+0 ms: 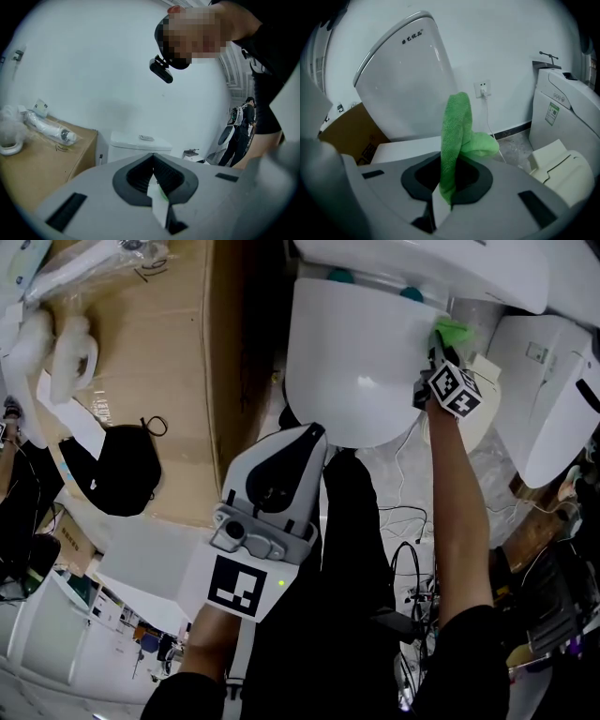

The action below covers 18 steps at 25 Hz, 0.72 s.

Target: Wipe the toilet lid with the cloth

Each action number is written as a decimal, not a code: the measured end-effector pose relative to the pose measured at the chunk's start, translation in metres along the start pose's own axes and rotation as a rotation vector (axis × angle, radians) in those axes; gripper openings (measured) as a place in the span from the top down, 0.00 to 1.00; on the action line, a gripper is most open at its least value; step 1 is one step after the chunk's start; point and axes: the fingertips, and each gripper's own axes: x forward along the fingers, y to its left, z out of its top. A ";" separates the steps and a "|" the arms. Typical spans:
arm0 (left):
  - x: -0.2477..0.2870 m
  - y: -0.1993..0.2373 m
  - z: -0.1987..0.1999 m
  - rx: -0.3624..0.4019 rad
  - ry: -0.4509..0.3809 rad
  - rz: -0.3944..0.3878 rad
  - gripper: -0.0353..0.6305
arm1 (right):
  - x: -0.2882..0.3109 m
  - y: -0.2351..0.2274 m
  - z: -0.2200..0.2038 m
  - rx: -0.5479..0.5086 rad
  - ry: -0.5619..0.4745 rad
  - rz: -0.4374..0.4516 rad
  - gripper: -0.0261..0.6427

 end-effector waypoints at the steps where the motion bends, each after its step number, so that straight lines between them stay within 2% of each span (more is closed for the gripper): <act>1: 0.001 0.001 0.001 -0.002 -0.001 0.003 0.94 | 0.002 0.000 0.000 0.002 -0.006 -0.014 0.89; 4: 0.003 0.004 0.002 -0.008 -0.008 0.012 0.94 | 0.003 0.000 0.002 -0.029 -0.017 -0.034 0.89; 8: 0.001 0.007 0.002 -0.010 -0.012 0.023 0.94 | 0.006 0.003 0.004 -0.142 0.005 0.009 0.89; 11: -0.002 0.009 0.001 -0.007 -0.013 0.035 0.94 | 0.012 0.015 0.007 -0.277 0.040 0.077 0.89; 18: -0.010 -0.005 -0.012 -0.015 -0.016 0.063 0.94 | 0.020 0.054 -0.001 -0.598 0.132 0.305 0.89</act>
